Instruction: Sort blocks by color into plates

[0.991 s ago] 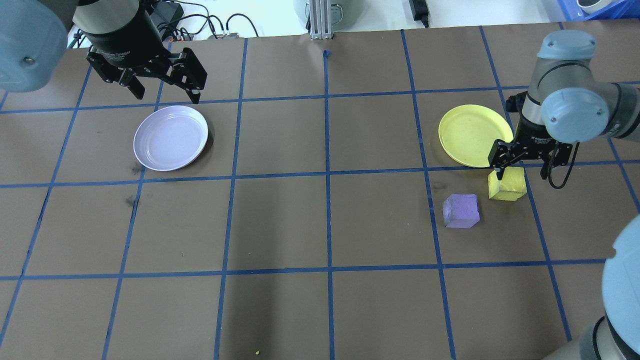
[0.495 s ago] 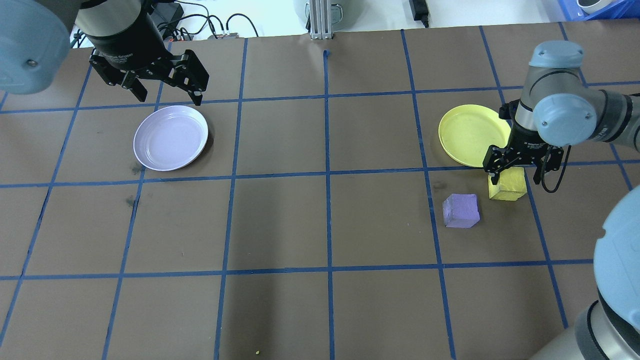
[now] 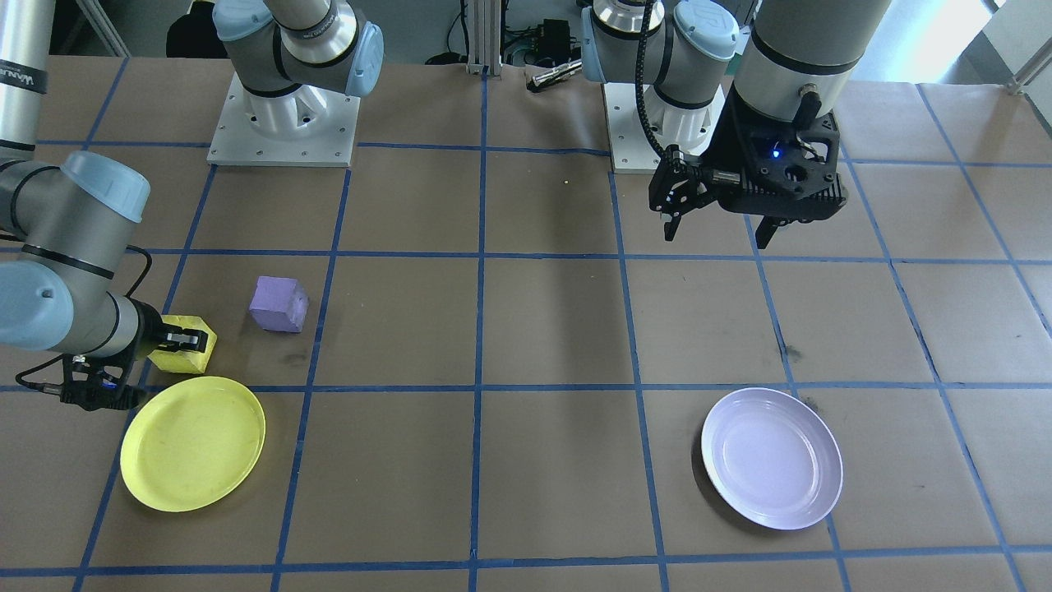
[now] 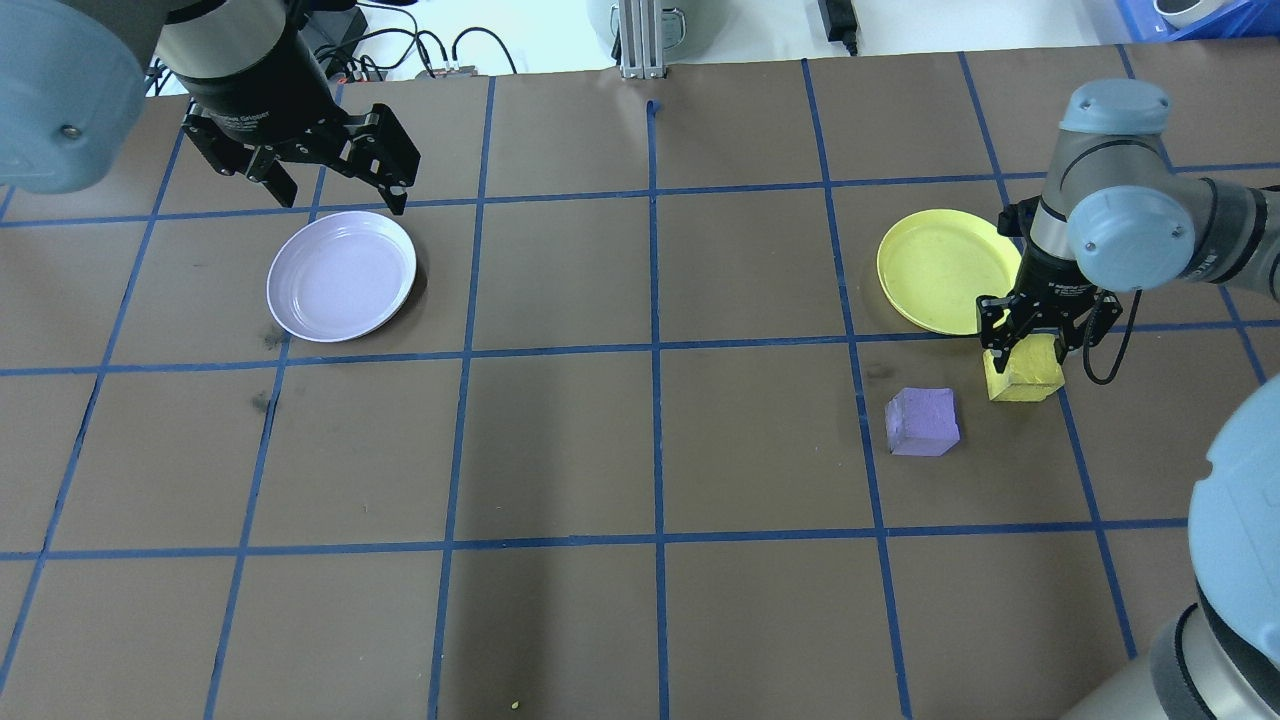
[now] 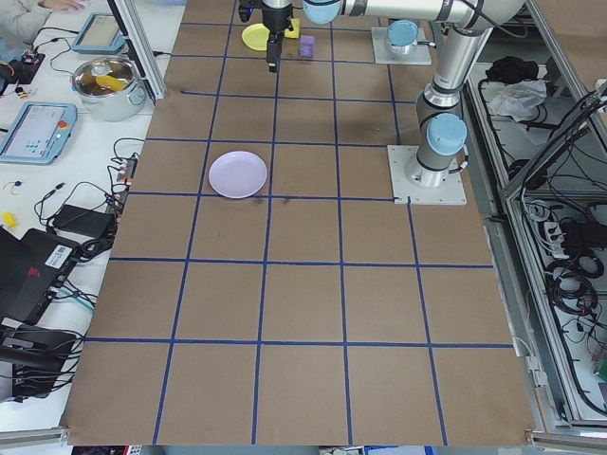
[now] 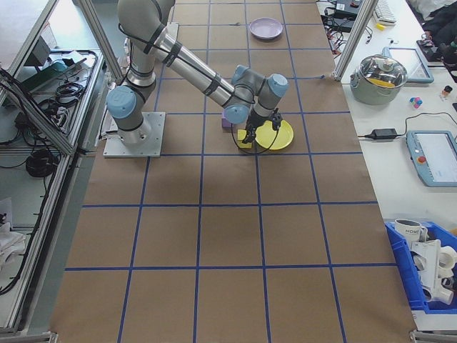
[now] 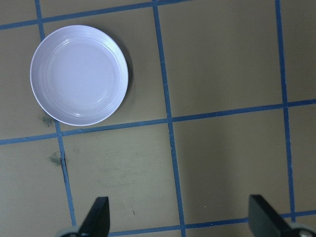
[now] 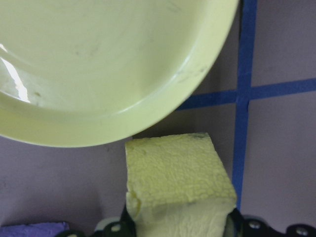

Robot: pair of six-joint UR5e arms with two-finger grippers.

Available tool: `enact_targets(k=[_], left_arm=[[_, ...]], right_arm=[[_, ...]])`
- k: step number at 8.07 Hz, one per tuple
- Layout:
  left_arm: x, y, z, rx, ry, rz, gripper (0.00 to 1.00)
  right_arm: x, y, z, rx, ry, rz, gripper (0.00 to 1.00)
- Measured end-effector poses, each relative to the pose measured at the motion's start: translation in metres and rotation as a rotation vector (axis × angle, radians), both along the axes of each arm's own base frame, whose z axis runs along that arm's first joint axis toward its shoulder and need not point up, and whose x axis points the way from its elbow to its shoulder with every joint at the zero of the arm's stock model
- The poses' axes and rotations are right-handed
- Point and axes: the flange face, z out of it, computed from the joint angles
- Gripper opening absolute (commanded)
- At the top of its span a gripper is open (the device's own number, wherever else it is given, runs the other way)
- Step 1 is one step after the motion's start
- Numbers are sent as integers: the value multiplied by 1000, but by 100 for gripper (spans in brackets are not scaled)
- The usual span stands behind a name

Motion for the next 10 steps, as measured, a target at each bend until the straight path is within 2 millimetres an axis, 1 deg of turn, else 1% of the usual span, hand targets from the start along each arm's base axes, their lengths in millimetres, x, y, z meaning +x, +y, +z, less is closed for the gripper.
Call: enact_targets(k=[1, 2, 3, 4, 5, 6, 8, 9, 10], left_arm=[[0, 1, 0, 0, 0, 0, 100], [0, 1, 1, -2, 0, 0, 100], [0, 1, 2, -4, 0, 0, 100], [0, 2, 3, -6, 0, 0, 100], [0, 2, 3, -7, -1, 0, 100], [1, 2, 4, -8, -4, 0, 100], [2, 4, 7, -13, -4, -2, 100], [2, 4, 6, -10, -4, -1, 100], [1, 4, 4, -7, -4, 0, 100]], right_arm=[[1, -11, 15, -35, -18, -6, 0], [4, -26, 37, -72, -43, -8, 0], [11, -43, 62, -117, -57, 1, 0], [20, -58, 81, -157, -58, 17, 0], [28, -69, 91, -188, -56, 35, 0], [33, -79, 91, -222, -51, 47, 0], [36, -99, 73, -283, -38, 64, 0], [36, -104, 63, -300, -35, 71, 8], [37, -105, 52, -293, -36, 75, 40]])
